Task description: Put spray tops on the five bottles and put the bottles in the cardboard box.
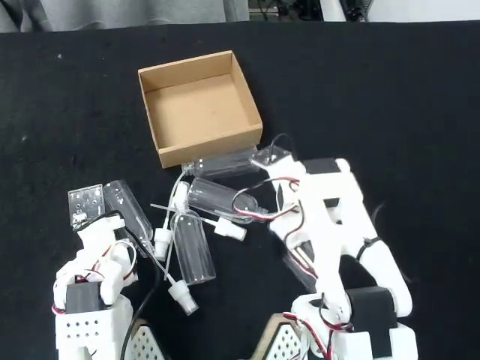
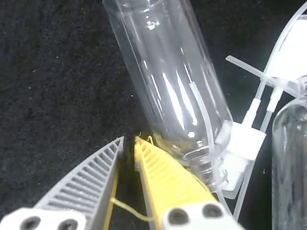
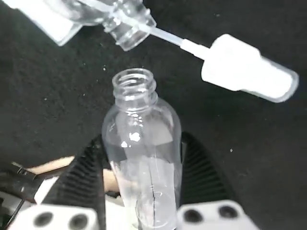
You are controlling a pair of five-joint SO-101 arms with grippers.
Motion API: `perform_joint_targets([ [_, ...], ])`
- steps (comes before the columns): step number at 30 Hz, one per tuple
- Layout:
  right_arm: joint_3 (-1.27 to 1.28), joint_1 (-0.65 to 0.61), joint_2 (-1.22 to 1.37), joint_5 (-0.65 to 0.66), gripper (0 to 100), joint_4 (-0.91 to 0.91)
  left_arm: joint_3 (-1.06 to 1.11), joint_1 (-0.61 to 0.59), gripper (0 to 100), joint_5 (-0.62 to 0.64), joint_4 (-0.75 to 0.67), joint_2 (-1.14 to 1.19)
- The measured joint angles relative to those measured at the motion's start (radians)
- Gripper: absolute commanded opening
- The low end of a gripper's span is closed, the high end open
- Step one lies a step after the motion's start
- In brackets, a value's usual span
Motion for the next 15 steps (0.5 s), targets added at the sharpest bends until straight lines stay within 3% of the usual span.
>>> perform_joint_targets([
  [15,-0.155,0.000,-0.003,0.037,1.1,0.180,0.000,0.000,3,0.000,0.000,0.000],
])
